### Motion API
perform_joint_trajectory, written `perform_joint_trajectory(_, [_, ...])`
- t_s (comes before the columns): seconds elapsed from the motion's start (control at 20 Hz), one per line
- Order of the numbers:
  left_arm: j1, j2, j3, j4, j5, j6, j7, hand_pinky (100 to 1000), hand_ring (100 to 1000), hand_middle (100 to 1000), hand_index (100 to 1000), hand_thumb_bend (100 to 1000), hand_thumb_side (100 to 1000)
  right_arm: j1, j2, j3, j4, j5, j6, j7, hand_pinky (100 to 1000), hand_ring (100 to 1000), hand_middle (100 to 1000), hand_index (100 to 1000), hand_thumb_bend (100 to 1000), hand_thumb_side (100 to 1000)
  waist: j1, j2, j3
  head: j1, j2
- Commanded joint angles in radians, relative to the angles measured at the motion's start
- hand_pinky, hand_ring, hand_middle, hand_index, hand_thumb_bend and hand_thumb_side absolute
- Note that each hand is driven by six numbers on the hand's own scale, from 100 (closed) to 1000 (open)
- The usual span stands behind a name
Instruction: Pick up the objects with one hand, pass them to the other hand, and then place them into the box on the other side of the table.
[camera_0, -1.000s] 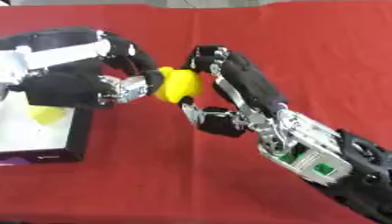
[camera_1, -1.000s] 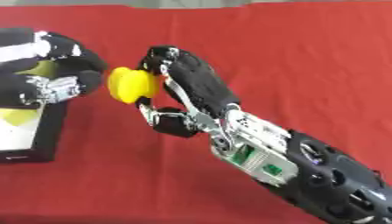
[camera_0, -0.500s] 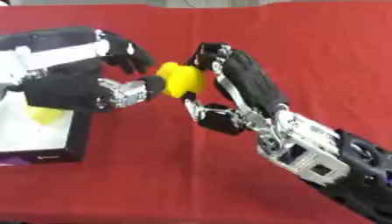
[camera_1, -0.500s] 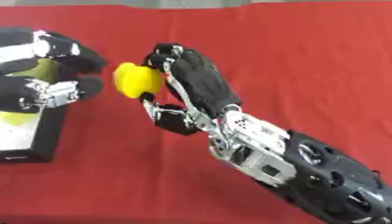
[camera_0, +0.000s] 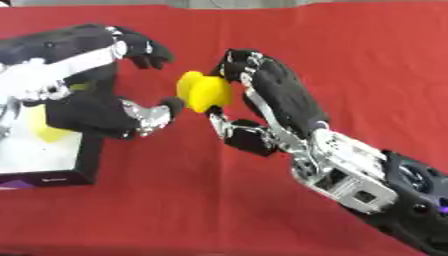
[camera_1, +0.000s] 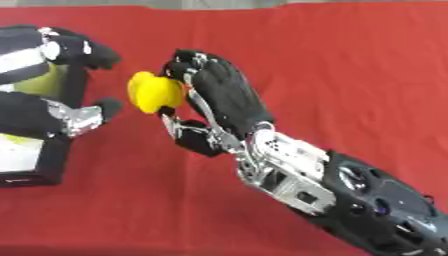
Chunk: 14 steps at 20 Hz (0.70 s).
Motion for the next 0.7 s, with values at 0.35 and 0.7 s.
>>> perform_joint_trajectory(0.35, [-0.024, -0.026, 0.001, 0.005, 0.003, 0.048, -0.027, 950, 839, 786, 909, 257, 802, -0.02, -0.002, 0.004, -0.02, 0.075, 0.005, -0.02, 715, 577, 555, 555, 100, 100, -0.003, -0.015, 0.004, 0.004, -0.011])
perform_joint_trajectory(0.7, [-0.03, -0.046, -0.008, 0.04, -0.01, 0.046, -0.033, 951, 841, 786, 910, 266, 816, -0.026, 0.0, 0.009, -0.02, 0.119, 0.008, -0.006, 716, 568, 554, 554, 100, 100, -0.003, -0.014, 0.005, 0.005, -0.013])
